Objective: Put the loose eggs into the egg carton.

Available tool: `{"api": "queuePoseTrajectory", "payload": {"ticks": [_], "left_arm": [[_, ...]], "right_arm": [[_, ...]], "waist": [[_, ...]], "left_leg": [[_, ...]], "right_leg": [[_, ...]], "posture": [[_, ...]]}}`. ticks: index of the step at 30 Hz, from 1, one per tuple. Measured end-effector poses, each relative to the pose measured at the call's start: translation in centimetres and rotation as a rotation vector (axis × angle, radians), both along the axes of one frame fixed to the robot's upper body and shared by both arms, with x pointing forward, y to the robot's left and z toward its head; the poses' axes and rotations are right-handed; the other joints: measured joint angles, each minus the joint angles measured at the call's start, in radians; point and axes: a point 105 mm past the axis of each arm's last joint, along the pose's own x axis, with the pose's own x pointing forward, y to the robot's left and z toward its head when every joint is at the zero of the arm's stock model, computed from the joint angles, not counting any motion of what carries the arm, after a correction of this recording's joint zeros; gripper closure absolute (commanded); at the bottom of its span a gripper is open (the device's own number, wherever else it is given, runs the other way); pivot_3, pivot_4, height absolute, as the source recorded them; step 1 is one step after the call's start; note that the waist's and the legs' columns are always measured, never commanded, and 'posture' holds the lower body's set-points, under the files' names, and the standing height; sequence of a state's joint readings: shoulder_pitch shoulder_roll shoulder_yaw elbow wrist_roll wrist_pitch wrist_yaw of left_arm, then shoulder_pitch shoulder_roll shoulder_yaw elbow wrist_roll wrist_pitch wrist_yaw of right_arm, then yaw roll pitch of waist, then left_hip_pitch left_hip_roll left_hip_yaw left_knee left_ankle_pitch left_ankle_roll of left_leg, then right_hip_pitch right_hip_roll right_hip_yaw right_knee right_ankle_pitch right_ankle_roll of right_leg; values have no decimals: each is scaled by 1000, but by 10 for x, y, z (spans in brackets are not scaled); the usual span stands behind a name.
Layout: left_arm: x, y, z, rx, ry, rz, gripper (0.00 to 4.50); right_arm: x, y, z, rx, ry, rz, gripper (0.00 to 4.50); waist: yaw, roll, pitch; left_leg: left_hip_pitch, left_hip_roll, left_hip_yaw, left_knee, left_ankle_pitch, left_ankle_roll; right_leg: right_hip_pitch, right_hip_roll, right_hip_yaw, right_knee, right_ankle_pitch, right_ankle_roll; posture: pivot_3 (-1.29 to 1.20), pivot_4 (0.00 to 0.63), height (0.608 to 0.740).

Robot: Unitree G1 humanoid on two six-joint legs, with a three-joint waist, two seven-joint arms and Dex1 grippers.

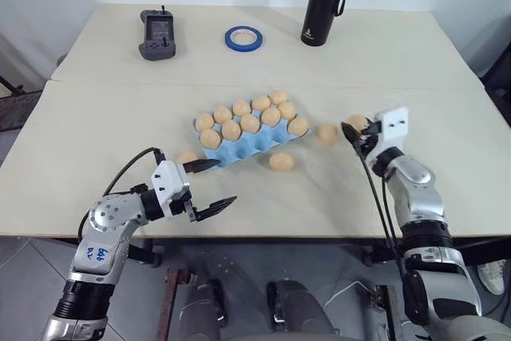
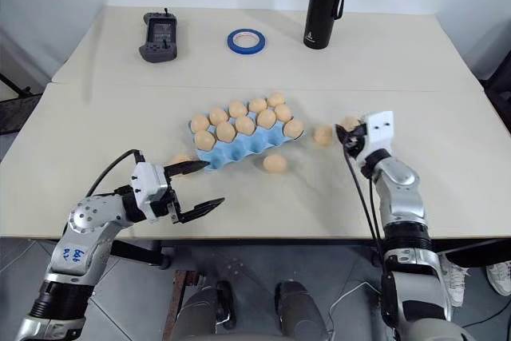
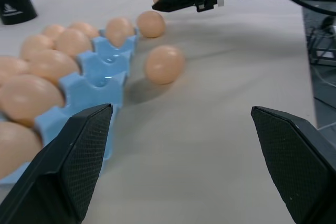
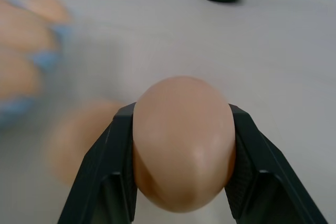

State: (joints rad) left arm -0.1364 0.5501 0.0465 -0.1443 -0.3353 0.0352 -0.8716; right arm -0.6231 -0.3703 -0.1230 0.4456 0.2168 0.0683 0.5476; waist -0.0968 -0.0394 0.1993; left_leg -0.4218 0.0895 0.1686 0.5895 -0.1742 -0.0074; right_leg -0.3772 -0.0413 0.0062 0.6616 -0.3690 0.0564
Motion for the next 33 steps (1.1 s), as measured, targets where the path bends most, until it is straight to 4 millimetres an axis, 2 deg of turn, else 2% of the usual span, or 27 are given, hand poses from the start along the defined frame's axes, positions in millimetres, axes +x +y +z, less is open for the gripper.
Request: {"api": "queuePoseTrajectory", "payload": {"ticks": [2,4,7,9,12,17,18,21,24,27,33], "left_arm": [[0,9,-2,-5,5,43,0],[1,14,-2,-9,3,76,0],[3,20,1,-15,-9,111,0],[3,21,0,-16,-6,119,0],[0,24,-5,-17,11,135,0],[-1,23,-2,-18,-1,142,0],[-1,23,-2,-18,-3,141,0],[-3,22,0,-17,-8,141,0],[-4,23,-3,-16,5,147,0],[-3,23,-3,-15,8,143,0],[2,11,-2,-19,13,85,0]], "right_arm": [[-2,31,12,3,-13,101,2851],[-3,57,16,-2,-1,168,2851],[-7,90,8,-17,30,249,2851],[-8,102,1,-39,49,277,2851],[-7,103,-5,-61,65,276,1898],[-11,106,-1,-58,63,310,130],[-12,105,2,-61,55,314,56],[-20,91,12,-62,22,316,56],[-32,64,15,-66,-6,297,56],[-44,35,0,-71,22,252,56],[-81,-26,-33,-142,4,137,56]], "waist": [[-1,0,0],[-1,0,0],[4,0,0],[10,0,0],[13,0,0],[11,0,0],[10,0,0],[12,0,0],[17,0,0],[16,0,0],[17,0,0]], "left_leg": [[0,0,0,0,-1,0],[0,0,0,-1,-1,-1],[-1,-1,0,-2,-1,-1],[-1,-2,0,-3,-1,0],[-2,-3,1,-5,-1,0],[-2,-3,1,-7,-1,0],[-2,-3,1,-7,-1,0],[-2,-3,1,-8,-2,0],[-2,-3,0,-9,-2,0],[-2,-3,1,-9,-2,1],[-1,-4,0,-8,-2,1]], "right_leg": [[0,0,0,0,0,0],[0,-1,-1,0,0,0],[-1,-2,-1,-2,0,-1],[-1,-3,-1,-3,0,-1],[-1,-4,-1,-5,0,0],[-2,-4,-1,-5,0,-1],[-3,-3,-1,-5,0,-1],[-3,-3,0,-6,-1,-1],[-2,-3,-1,-8,-1,-1],[-1,-4,-1,-8,-1,-1],[0,-3,-1,-8,-1,-1]], "posture": [[0,150,740],[0,150,740],[0,150,740],[0,150,740],[0,150,740],[0,150,740],[0,150,740],[0,150,740],[0,150,740],[0,150,740],[0,150,740]]}}
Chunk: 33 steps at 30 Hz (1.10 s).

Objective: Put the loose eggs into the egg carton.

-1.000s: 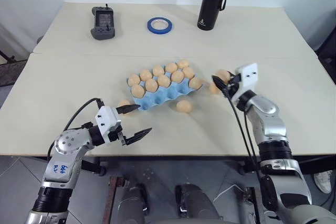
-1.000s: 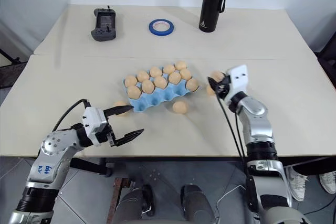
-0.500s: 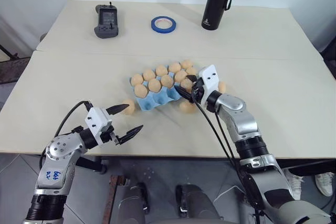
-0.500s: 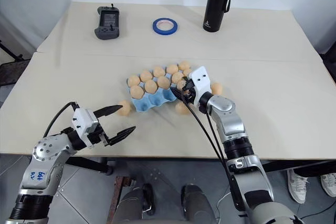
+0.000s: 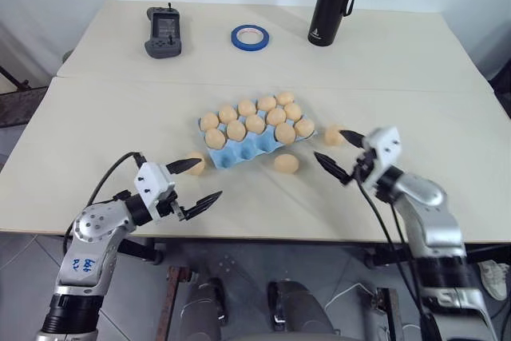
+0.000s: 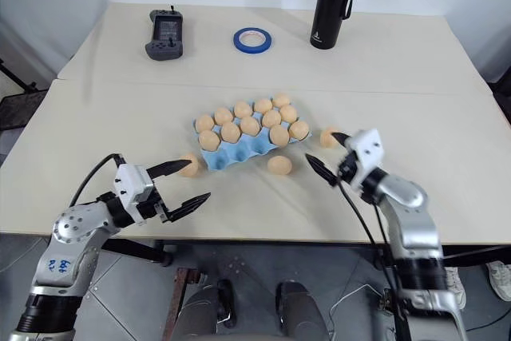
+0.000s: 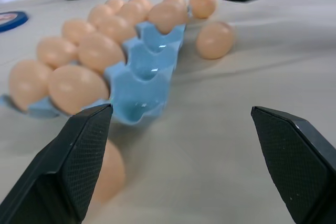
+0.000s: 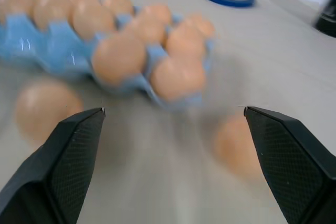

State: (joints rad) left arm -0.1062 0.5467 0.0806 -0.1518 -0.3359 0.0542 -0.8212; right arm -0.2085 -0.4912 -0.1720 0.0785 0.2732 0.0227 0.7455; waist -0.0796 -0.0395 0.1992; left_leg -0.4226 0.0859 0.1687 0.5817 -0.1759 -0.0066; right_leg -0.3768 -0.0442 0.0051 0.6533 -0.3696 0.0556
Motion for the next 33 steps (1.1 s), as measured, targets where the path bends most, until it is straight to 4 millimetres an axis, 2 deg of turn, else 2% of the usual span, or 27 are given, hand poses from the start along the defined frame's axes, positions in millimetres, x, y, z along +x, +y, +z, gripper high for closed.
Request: {"api": "queuePoseTrajectory", "payload": {"ticks": [4,9,12,15,19,25,30,33], "left_arm": [[5,-8,-1,-20,11,-31,0],[7,-11,-2,-17,21,-55,0],[10,-11,-2,-17,21,-59,0],[11,-11,-2,-18,22,-54,0],[12,-11,-2,-22,16,-48,0],[9,-9,-6,-23,27,-33,0],[6,-8,-4,-25,11,-15,0],[5,-5,-1,-28,-2,9,0]], "right_arm": [[-18,-29,-16,0,11,-92,56],[-24,-46,-27,1,13,-151,56],[-22,-46,-24,3,-5,-155,56],[-10,-39,-11,17,-39,-133,56],[20,-20,6,24,-40,-82,56],[54,-16,-7,6,73,-115,56],[71,-3,-16,6,106,-101,56],[80,4,-13,9,96,-95,56]], "waist": [[-8,0,0],[-7,0,0],[-7,0,0],[-9,0,0],[-7,0,0],[-3,0,0],[-8,0,0],[-13,0,0]], "left_leg": [[1,0,0,2,0,0],[2,1,0,5,0,0],[1,1,0,5,0,0],[2,1,0,5,0,0],[1,2,-1,6,0,0],[0,0,0,6,1,-1],[0,1,0,6,1,-1],[1,2,0,8,1,-1]], "right_leg": [[0,1,1,2,1,1],[1,1,1,3,1,1],[1,1,1,3,1,1],[1,1,1,4,1,1],[1,1,0,5,1,1],[1,0,0,4,1,1],[1,0,1,4,1,1],[1,1,1,5,1,1]], "posture": [[0,150,740],[0,150,740],[0,150,740],[0,150,740],[0,150,740],[0,150,740],[0,150,740],[0,150,740]]}}
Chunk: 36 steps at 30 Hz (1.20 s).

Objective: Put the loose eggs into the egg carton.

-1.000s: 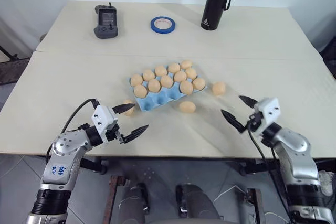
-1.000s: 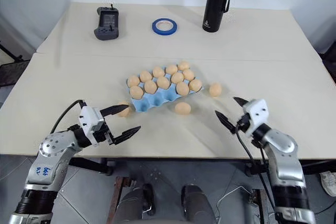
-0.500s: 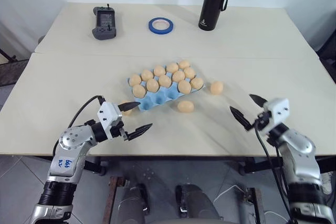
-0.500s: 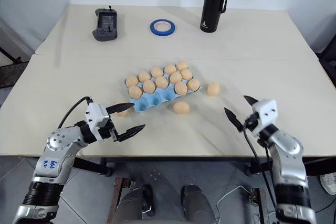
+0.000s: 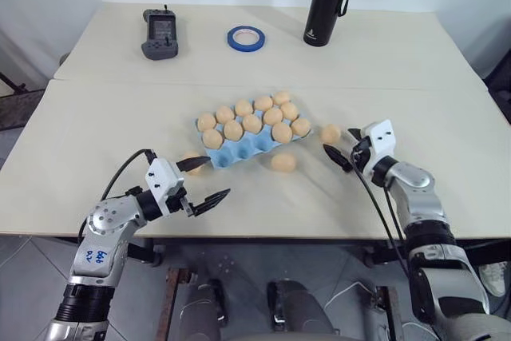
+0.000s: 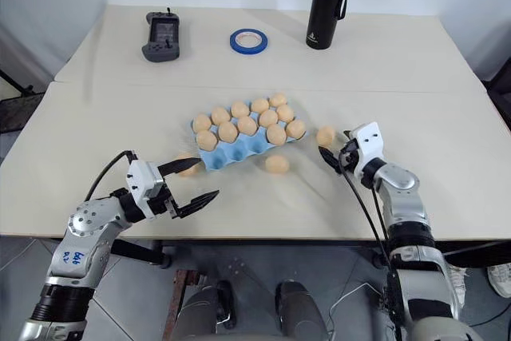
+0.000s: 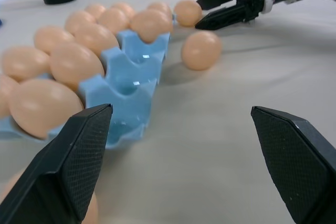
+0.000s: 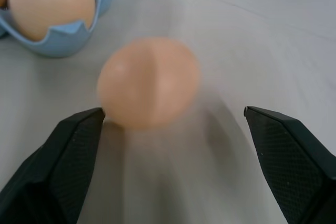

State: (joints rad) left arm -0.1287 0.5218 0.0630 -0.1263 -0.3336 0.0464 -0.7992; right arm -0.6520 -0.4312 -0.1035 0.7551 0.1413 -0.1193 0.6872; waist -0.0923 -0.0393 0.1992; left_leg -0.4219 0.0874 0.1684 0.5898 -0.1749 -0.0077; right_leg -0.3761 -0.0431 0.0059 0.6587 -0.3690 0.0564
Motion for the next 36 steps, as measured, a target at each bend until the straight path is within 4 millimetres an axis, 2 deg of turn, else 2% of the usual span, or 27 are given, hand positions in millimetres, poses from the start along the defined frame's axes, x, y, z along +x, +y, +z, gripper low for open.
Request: {"api": "queuePoseTrajectory", "payload": {"ticks": [7,9,11,14,18,21,23,29,32,36], "left_arm": [[-2,2,-1,-2,6,19,0],[-2,2,-1,-3,5,22,0],[-2,2,-1,-3,5,22,0],[-2,2,-1,-2,5,25,0],[-1,9,2,4,-5,48,0],[-1,18,2,16,-6,74,0],[-3,21,1,18,0,85,0],[-4,25,0,15,0,107,0],[-4,25,1,12,-4,112,0],[-7,24,1,12,-5,117,0]], "right_arm": [[6,17,-1,25,-17,31,2286],[6,19,-1,29,-26,36,2654],[6,21,0,29,-29,41,2829],[1,26,2,20,-44,81,2829],[-11,41,23,49,-80,194,2829],[-20,61,43,48,-115,308,2829],[-26,76,50,39,-113,373,2829],[-35,134,45,22,-57,509,2829],[-34,144,46,11,-60,515,2829],[-33,149,50,20,-61,519,1515]], "waist": [[3,0,0],[2,0,0],[2,0,0],[3,0,0],[3,0,0],[2,0,0],[4,0,0],[3,0,0],[7,0,0],[7,0,0]], "left_leg": [[0,0,0,0,0,0],[0,0,0,0,0,0],[0,0,0,0,0,0],[0,0,0,-1,0,0],[0,1,0,-1,-1,1],[0,1,0,-2,-1,1],[0,1,0,-2,-1,1],[0,1,0,-4,-1,0],[-1,0,0,-6,-1,0],[-1,0,0,-8,-1,0]], "right_leg": [[0,0,0,0,0,0],[0,0,0,0,0,0],[0,0,0,0,0,0],[0,0,0,0,0,0],[-1,0,0,0,0,0],[-1,0,0,1,0,0],[-1,0,-1,1,0,0],[-2,-1,-1,0,0,-1],[-3,-1,-1,-1,-1,-2],[-3,-2,-1,-4,-1,-2]], "posture": [[0,150,740],[0,150,740],[0,150,740],[0,150,740],[0,150,740],[0,150,740],[0,150,740],[0,150,740],[0,150,740],[0,150,740]]}}
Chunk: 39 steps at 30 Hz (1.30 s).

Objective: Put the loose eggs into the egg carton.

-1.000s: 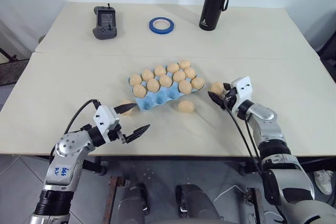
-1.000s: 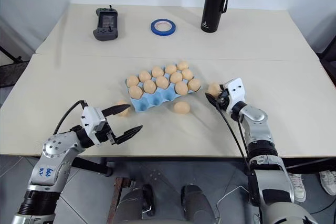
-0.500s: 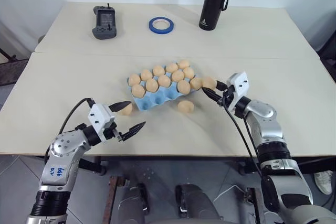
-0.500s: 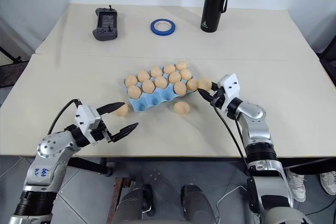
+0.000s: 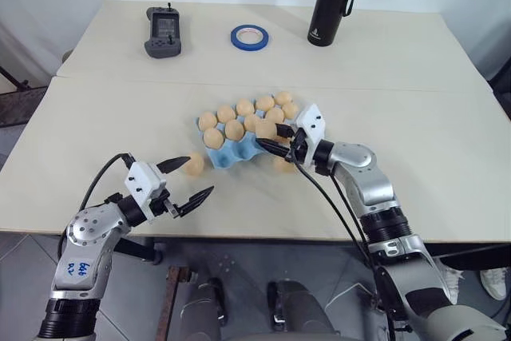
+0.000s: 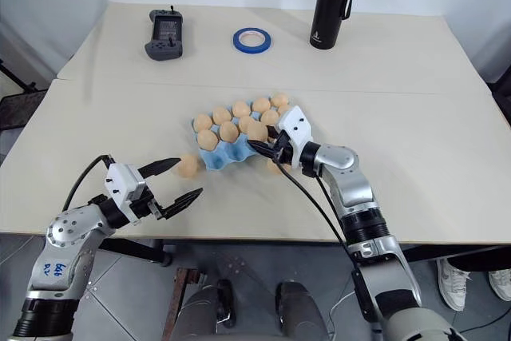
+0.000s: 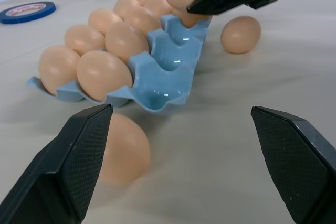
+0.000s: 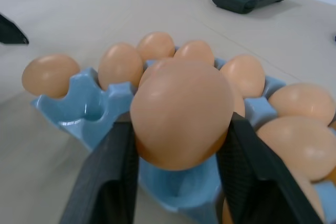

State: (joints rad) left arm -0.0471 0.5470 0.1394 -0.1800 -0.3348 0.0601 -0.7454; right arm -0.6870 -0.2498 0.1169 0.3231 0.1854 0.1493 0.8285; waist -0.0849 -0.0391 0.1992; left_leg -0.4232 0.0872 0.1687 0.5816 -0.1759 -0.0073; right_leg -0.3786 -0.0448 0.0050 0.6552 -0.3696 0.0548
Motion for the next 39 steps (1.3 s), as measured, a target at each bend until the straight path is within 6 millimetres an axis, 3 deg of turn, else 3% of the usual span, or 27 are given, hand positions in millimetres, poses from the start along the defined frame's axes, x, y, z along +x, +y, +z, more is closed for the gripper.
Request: {"api": "queuePoseTrajectory", "payload": {"ticks": [4,5,8,11,16,27,34,37,39], "left_arm": [[-2,1,-2,-2,9,11,0],[-2,1,-3,-4,12,13,0],[-3,1,-3,-4,13,16,0],[-4,1,-4,-5,17,19,0],[-4,1,-4,-6,19,16,0],[3,-4,-5,-15,46,-60,0],[7,-4,-2,-13,43,-82,0],[8,-4,0,-12,36,-83,0],[8,-4,1,-12,31,-82,0]], "right_arm": [[-1,1,-1,-5,15,4,114],[-1,-1,0,-10,14,2,24],[-3,-10,7,-24,-11,-4,24],[-10,-32,10,-32,-38,-23,24],[-29,-74,-7,-9,-26,-74,24],[-67,-187,-45,-45,-13,-301,24],[-69,-197,-54,-52,-31,-328,24],[-67,-183,-54,-58,-28,-277,24],[-64,-163,-52,-60,-18,-208,24]], "waist": [[-1,0,0],[-2,0,0],[-1,0,0],[1,0,0],[3,0,0],[-3,0,0],[-1,0,0],[-1,0,0],[-3,0,0]], "left_leg": [[0,0,0,0,0,0],[0,0,0,0,0,0],[0,0,0,-1,0,0],[0,0,0,-2,0,0],[0,-1,0,-2,0,1],[2,-1,-1,2,0,1],[2,0,-1,4,0,1],[2,0,-1,4,0,1],[2,0,-1,4,0,1]], "right_leg": [[-1,0,0,0,0,0],[-1,0,0,0,0,0],[-1,0,0,0,0,0],[0,0,0,-1,0,0],[1,0,0,-3,0,0],[3,1,0,-2,0,1],[3,1,0,0,0,1],[3,1,0,0,0,1],[3,1,0,1,0,1]], "posture": [[0,150,740],[0,150,740],[0,150,740],[0,150,740],[0,150,740],[0,150,740],[0,150,740],[0,150,740],[0,150,740]]}}
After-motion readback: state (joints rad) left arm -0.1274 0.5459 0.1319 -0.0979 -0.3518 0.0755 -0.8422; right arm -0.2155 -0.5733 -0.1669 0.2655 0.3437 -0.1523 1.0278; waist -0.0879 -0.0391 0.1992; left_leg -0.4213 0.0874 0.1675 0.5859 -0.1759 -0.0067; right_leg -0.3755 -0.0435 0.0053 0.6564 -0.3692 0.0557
